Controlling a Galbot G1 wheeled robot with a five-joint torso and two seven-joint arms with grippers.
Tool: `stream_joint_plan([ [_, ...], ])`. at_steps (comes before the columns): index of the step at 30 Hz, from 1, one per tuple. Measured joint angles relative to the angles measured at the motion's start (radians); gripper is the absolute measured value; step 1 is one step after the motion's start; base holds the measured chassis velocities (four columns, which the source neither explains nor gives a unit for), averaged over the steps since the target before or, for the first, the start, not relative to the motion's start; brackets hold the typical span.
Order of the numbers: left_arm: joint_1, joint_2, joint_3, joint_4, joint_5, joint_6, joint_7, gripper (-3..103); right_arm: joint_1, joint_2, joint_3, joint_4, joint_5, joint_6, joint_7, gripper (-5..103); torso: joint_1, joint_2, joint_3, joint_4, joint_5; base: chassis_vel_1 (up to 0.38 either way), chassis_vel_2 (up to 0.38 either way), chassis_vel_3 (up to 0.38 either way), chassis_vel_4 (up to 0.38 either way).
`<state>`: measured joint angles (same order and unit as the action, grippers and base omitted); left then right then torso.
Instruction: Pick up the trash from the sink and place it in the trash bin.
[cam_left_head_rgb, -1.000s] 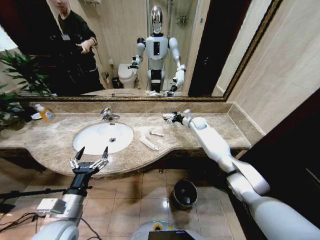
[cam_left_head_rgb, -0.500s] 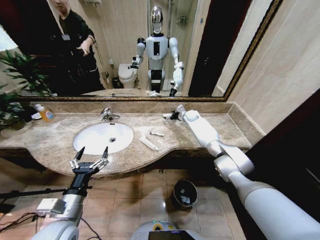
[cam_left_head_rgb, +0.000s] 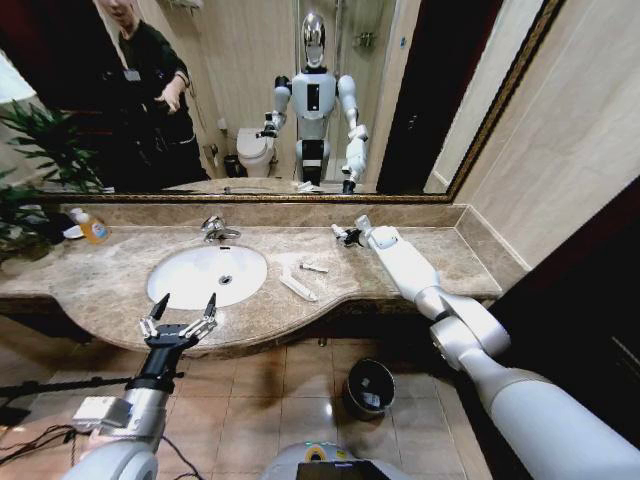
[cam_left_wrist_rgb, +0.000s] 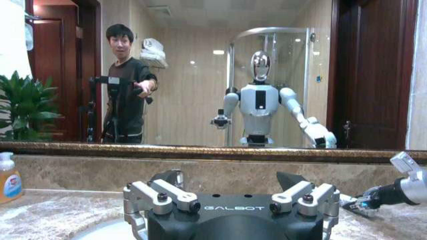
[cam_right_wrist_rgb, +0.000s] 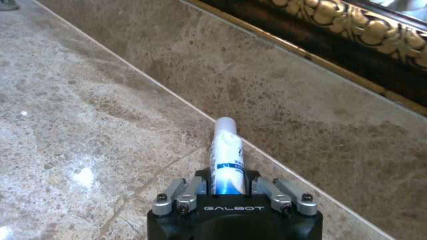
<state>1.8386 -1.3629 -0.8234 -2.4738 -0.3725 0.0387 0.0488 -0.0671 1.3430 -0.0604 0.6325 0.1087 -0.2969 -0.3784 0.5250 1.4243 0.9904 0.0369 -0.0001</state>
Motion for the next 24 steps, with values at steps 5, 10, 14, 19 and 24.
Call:
stream_joint_plan([
  [5,0.0,0.0,0.0,0.0,0.0,0.0,0.0,100,-0.049,-0.035,-0.011,0.092,0.091,-0.001,0.078,22,0.0,0.0,0.0,-0.0002,0.0001,0.0,0.0,0.0,0.0],
  [10,0.0,0.0,0.0,0.0,0.0,0.0,0.0,100,-0.113,-0.086,-0.025,0.228,0.198,-0.006,0.15,15,0.0,0.0,0.0,-0.0002,0.0002,0.0,0.0,0.0,0.0],
  [14,0.0,0.0,0.0,0.0,0.0,0.0,0.0,100,-0.156,-0.114,-0.023,0.326,0.264,-0.005,0.195,15,0.0,0.0,0.0,-0.0002,0.0,0.0,0.0,0.0,0.0],
  [19,0.0,0.0,0.0,0.0,0.0,0.0,0.0,100,-0.271,-0.19,-0.014,0.562,0.381,-0.04,0.29,15,0.0,0.0,0.0,-0.0002,0.0003,0.0,0.0,0.0,0.0],
  [24,0.0,0.0,0.0,0.0,0.0,0.0,0.0,100,-0.35,-0.22,0.003,0.687,0.434,-0.068,0.345,15,0.0,0.0,0.0,-0.0001,0.0002,0.0,0.0,0.0,0.0],
])
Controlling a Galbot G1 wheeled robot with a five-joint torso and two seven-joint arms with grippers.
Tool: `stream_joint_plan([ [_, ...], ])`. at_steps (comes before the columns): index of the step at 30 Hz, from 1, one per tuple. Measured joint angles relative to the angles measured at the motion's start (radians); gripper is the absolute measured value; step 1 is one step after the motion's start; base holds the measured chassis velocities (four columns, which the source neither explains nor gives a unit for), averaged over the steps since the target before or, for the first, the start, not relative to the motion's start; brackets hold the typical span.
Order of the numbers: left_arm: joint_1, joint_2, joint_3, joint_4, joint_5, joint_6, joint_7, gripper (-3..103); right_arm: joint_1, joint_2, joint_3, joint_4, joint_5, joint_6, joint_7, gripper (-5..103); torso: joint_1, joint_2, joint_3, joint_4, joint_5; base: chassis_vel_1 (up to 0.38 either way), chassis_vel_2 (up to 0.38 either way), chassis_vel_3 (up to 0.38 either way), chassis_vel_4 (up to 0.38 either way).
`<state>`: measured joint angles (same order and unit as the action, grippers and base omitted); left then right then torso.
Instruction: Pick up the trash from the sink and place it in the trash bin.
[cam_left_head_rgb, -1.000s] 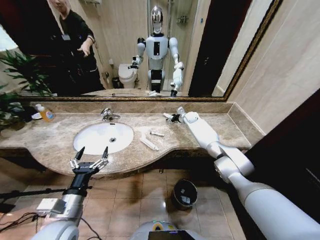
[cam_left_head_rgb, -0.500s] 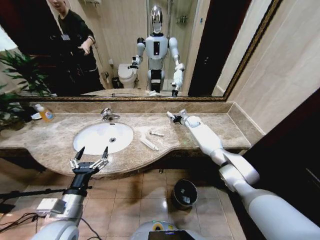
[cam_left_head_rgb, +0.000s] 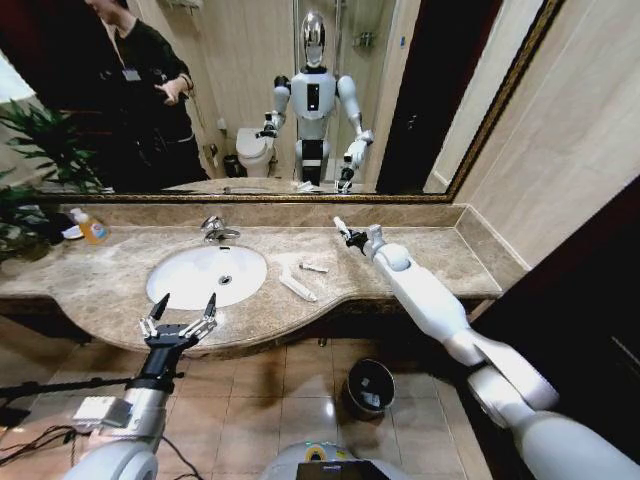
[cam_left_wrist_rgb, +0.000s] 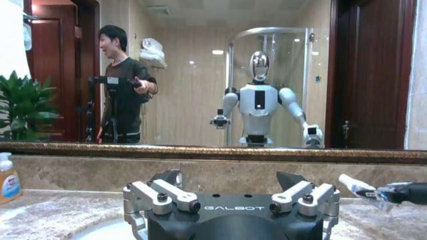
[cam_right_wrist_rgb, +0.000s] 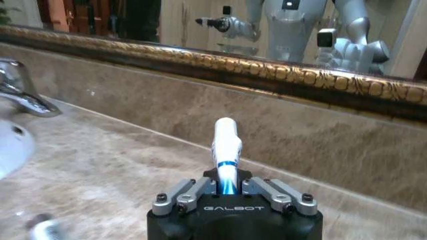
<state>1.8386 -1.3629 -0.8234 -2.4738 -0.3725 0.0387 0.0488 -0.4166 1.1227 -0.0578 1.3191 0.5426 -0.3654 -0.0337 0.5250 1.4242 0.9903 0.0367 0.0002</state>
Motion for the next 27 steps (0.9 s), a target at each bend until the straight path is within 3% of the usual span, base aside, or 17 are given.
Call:
stream_joint_plan([
  [14,0.0,0.0,0.0,0.0,0.0,0.0,0.0,100,-0.282,-0.135,0.133,0.384,0.093,-0.047,0.071,15,0.0,0.0,0.0,0.0003,0.0,0.0,0.0,0.0,0.0],
  [20,0.0,0.0,0.0,0.0,0.0,0.0,0.001,100,-0.568,-0.247,0.291,0.591,0.096,0.011,0.058,15,0.0,0.0,0.0,-0.0003,0.0001,0.0,0.0,0.0,0.0],
  [27,0.0,0.0,0.0,0.0,0.0,0.0,0.0,100,-0.747,-0.245,0.381,0.714,0.071,0.046,0.086,15,0.0,0.0,0.0,0.0002,0.0,0.0,0.0,0.0,0.0],
])
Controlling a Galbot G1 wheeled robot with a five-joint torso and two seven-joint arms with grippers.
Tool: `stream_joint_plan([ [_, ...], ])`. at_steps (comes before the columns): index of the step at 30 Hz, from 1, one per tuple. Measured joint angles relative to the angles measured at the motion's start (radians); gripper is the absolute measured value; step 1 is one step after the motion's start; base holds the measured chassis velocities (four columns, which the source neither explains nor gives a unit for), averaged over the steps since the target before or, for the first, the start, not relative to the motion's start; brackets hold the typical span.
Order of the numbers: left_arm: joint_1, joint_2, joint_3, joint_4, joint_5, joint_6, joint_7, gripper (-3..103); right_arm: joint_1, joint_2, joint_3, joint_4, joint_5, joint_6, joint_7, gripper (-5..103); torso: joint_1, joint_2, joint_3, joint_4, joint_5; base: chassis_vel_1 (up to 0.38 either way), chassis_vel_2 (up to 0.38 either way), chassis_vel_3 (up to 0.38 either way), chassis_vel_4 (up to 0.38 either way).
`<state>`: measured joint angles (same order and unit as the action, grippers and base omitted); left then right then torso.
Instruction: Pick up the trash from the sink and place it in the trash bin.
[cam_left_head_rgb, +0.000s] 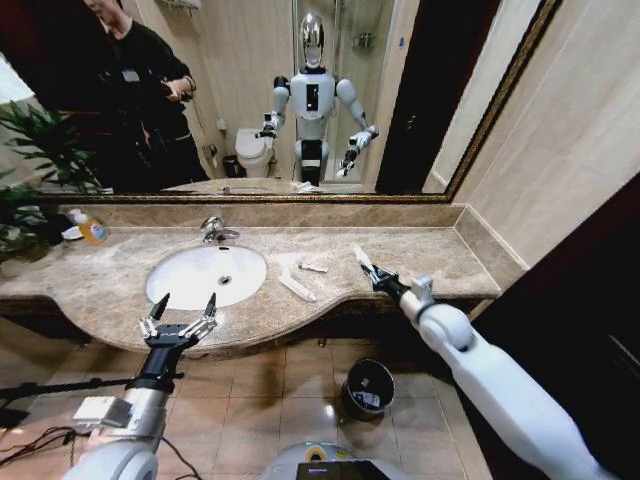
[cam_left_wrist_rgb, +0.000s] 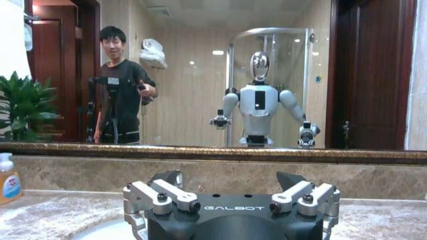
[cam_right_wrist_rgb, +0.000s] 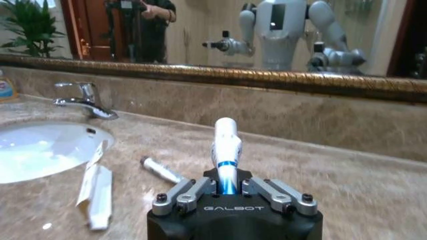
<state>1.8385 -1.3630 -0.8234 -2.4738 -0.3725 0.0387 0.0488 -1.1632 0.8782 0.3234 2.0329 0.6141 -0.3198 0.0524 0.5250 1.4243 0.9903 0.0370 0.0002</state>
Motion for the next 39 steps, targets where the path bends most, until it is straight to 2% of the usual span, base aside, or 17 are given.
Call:
stream_joint_plan([
  [5,0.0,0.0,0.0,0.0,0.0,0.0,0.0,100,-0.173,0.036,0.121,0.084,-0.03,0.009,-0.005,14,0.0,0.0,0.0,-0.0004,-0.0002,0.0,0.0,0.0,0.0],
  [8,0.0,0.0,0.0,0.0,0.0,0.0,0.0,100,-0.289,0.084,0.199,0.128,-0.065,0.036,-0.039,14,0.0,0.0,0.0,-0.0001,-0.0005,0.0,0.0,0.0,0.0],
  [14,0.0,0.0,0.0,0.0,0.0,0.0,0.0,100,-0.387,0.146,0.231,0.14,-0.118,0.075,-0.083,14,0.0,0.0,0.0,-0.0003,-0.0003,0.0,0.0,0.0,0.0],
  [16,0.0,0.0,0.0,0.0,0.0,0.0,0.0,100,-0.44,0.188,0.232,0.121,-0.166,0.106,-0.1,14,0.0,0.0,0.0,-0.0002,-0.0002,0.0,0.0,0.0,0.0],
  [24,0.0,0.0,0.0,0.0,0.0,0.0,0.0,100,-0.509,0.268,0.237,0.02,-0.245,0.188,-0.137,14,0.0,0.0,0.0,-0.0003,-0.0003,0.0,0.0,0.0,0.0],
  [27,0.0,0.0,0.0,0.0,0.0,0.0,0.0,100,-0.521,0.3,0.246,-0.067,-0.269,0.242,-0.169,14,0.0,0.0,0.0,-0.0002,-0.0003,0.0,0.0,0.0,0.0],
  [39,0.0,0.0,0.0,0.0,0.0,0.0,0.0,100,-0.443,0.369,0.218,-0.315,-0.331,0.327,-0.191,14,0.0,0.0,0.0,-0.0001,-0.0002,0.0,0.0,0.0,0.0],
])
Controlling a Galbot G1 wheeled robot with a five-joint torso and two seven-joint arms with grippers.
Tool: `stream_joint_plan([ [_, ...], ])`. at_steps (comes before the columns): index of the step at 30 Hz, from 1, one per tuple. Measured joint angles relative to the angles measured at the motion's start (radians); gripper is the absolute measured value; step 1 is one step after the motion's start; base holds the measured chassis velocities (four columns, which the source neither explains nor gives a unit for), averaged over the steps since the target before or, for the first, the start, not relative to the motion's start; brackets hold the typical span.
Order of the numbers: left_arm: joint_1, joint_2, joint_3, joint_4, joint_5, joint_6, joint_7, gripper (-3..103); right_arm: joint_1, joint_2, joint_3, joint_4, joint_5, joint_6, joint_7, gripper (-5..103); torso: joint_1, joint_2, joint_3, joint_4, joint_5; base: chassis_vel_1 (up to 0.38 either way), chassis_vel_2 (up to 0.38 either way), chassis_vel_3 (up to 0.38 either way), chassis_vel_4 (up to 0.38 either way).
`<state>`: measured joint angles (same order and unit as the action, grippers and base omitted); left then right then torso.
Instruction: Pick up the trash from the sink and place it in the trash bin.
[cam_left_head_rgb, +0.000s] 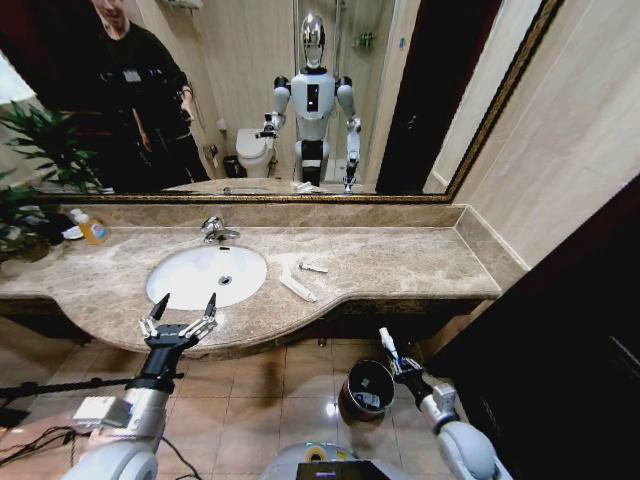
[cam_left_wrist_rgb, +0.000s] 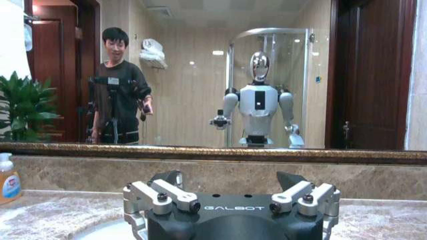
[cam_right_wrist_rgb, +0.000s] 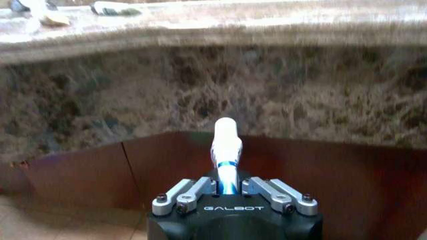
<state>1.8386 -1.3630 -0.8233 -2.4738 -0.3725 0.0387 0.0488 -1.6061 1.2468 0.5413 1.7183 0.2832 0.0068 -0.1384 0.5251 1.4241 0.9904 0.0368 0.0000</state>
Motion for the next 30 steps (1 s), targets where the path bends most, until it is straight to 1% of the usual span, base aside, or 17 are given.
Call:
stream_joint_plan([
  [10,0.0,0.0,0.0,0.0,0.0,0.0,0.0,100,0.047,0.018,-0.025,-0.11,-0.023,0.038,0.0,14,0.0,0.0,0.0,0.0,-0.0001,0.0,0.0,0.0,0.0],
  [14,0.0,0.0,0.0,0.0,0.0,0.0,0.0,100,0.075,0.032,-0.036,-0.192,-0.025,0.077,-0.001,14,0.0,0.0,0.0,0.0,-0.0001,0.0,0.0,0.0,0.0],
  [15,0.0,0.0,0.0,0.0,0.0,0.0,0.0,100,0.075,0.032,-0.036,-0.192,-0.025,0.077,-0.001,14,0.0,0.0,0.0,0.0,-0.0001,0.0,0.0,0.0,0.0],
  [17,0.0,0.0,0.0,0.0,0.0,0.0,0.0,100,0.093,0.03,-0.048,-0.257,-0.024,0.116,-0.002,14,0.0,0.0,0.0,0.0,0.0,0.0,0.0,0.0,0.0],
  [18,0.0,0.0,0.0,0.0,0.0,0.0,0.0,100,0.093,0.03,-0.048,-0.257,-0.024,0.116,-0.002,14,0.0,0.0,0.0,0.0,0.0,0.0,0.0,0.0,0.0],
  [20,0.0,0.0,0.0,0.0,0.0,0.0,0.0,100,0.105,0.024,-0.065,-0.313,-0.021,0.148,-0.002,14,0.0,0.0,0.0,0.0,0.0,0.0,0.0,0.0,0.0],
  [22,0.0,0.0,0.0,0.0,0.0,0.0,0.0,100,0.107,0.023,-0.067,-0.318,-0.02,0.151,-0.002,14,0.0,0.0,0.0,-0.0001,0.0,0.0,0.0,0.0,0.0],
  [23,0.0,0.0,0.0,0.0,0.0,0.0,0.0,100,0.123,0.016,-0.089,-0.372,-0.019,0.184,-0.002,14,0.0,0.0,0.0,-0.0001,0.0,0.0,0.0,0.0,0.0],
  [25,0.0,0.0,0.0,0.0,0.0,0.0,0.0,100,0.144,0.008,-0.114,-0.423,-0.011,0.21,0.001,14,0.0,0.0,0.0,0.0,0.0001,0.0,0.0,0.0,0.0],
  [30,0.0,0.0,0.0,0.0,0.0,0.0,0.0,100,0.172,-0.002,-0.139,-0.49,0.008,0.233,0.002,14,0.0,0.0,0.0,0.0,0.0,0.0,0.0,0.0,0.0],
])
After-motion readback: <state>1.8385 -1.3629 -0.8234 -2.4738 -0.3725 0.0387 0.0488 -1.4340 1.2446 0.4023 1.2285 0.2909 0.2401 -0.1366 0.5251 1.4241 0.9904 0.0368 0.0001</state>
